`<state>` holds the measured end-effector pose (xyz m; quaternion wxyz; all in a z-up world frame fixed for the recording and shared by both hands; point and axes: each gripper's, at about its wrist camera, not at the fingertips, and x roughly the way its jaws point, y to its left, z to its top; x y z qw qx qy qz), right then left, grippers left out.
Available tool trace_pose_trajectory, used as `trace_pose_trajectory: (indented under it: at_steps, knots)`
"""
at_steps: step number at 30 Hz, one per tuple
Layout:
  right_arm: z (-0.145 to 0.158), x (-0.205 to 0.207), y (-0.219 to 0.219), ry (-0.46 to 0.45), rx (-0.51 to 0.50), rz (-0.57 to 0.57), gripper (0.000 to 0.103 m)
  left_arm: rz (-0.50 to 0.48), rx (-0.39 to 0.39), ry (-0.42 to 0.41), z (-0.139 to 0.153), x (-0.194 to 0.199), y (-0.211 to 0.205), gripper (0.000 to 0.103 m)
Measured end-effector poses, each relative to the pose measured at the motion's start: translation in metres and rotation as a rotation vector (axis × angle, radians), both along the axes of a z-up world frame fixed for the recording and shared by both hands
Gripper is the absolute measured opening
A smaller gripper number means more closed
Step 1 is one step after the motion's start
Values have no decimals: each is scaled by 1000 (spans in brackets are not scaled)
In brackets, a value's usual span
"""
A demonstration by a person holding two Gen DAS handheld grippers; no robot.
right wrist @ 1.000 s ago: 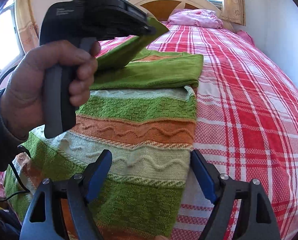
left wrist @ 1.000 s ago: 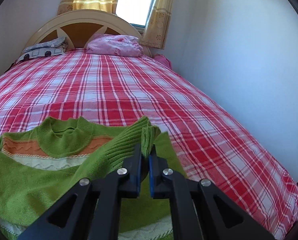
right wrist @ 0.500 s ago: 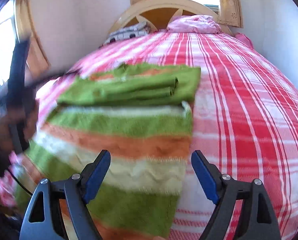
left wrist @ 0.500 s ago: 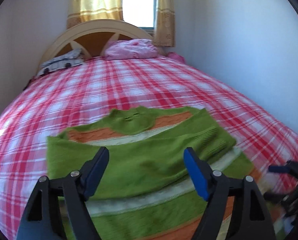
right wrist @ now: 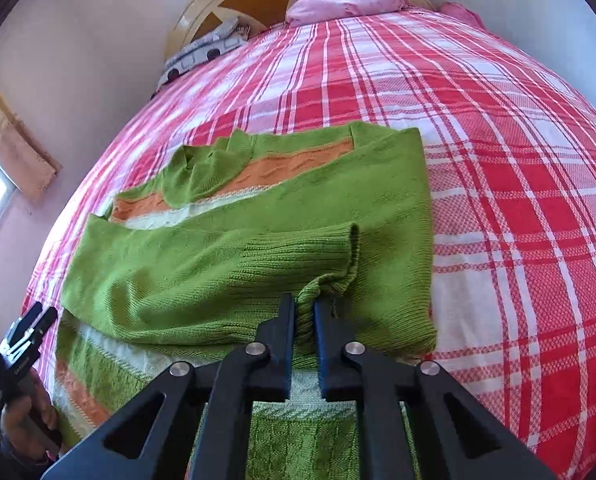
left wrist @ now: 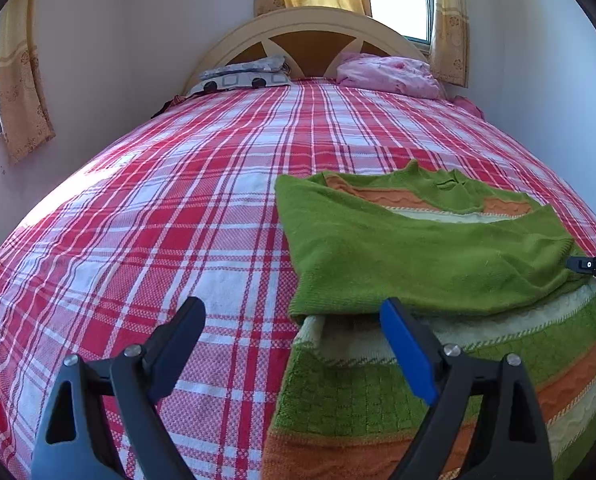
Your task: Fold small clothes
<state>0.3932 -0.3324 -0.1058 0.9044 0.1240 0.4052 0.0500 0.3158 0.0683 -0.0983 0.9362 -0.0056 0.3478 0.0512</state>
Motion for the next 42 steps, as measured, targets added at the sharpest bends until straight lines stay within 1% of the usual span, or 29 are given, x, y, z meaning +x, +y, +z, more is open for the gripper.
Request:
trace_pose_trajectory:
  at_steps: [1,4,5,7,9,10,11,12,13,14,15,16,18,19,20,21,22,23,24,26,29,32,35,36,39,40,42]
  knots:
    - [4,-5,-2,-15,-5,-4,5,-7,0,5,-2,-1,0,92]
    - [16,-21,-3,-76,-79,-23,5,-24,4,23,-5,-4,-1,93]
    - [15,-22,-2,-69,-95,-15,5,-28,7,26,-6,-3,-2,93]
    - [6,-16,0,-22,-135,8,6,-35,15,33,-6,-1,-5,93]
    - [6,-18,3,-36,-192,-14,24,-38,7,15,0,0,-6,93]
    - [11,-20,4,-49,-206,-28,45,-34,1,-6,6,0,-5,93]
    - [16,-23,4,-72,-184,-26,62,-27,-3,-30,12,0,-4,94]
    - [22,-26,5,-100,-167,-32,65,-22,-1,-52,18,1,-3,95]
    - [30,-28,10,-136,-174,-38,65,-16,7,-68,22,4,-3,100]
    - [34,-28,18,-157,-196,-25,65,-5,19,-79,25,9,-3,102]
    - [36,-26,26,-167,-206,3,65,11,39,-81,25,16,-2,103]
    - [36,-22,35,-169,-198,44,65,33,75,-63,22,24,-2,103]
    - [30,-12,49,-145,-159,126,65,78,157,20,7,42,-1,102]
    - [24,-6,52,-113,-153,137,65,89,181,61,-2,49,1,102]
    - [14,2,51,-61,-155,119,65,98,187,90,-10,51,4,102]
    - [3,6,47,-16,-171,93,65,99,167,111,-17,51,8,103]
    - [-5,9,45,11,-190,85,65,93,139,127,-23,50,12,103]
    - [-10,6,46,-21,-230,104,65,87,122,128,-24,48,13,103]
    - [-11,3,48,-34,-253,114,65,86,112,119,-23,47,15,103]
    - [-9,-1,50,-27,-289,108,65,84,105,118,-23,45,16,103]
    - [-9,-8,55,-10,-349,103,65,66,102,148,-28,49,14,103]
    - [-10,-16,55,-27,-377,94,65,70,94,142,-27,46,13,103]
    - [0,-23,63,-13,-405,78,65,67,102,137,-27,41,10,103]
    - [6,-22,64,-28,-387,70,65,68,106,136,-27,40,9,103]
    - [26,-13,67,-99,-269,100,65,70,110,144,-29,42,9,103]
    - [26,-4,68,-90,-243,108,65,70,112,143,-29,42,9,103]
    - [17,14,67,-59,-225,98,65,71,118,140,-29,42,9,103]
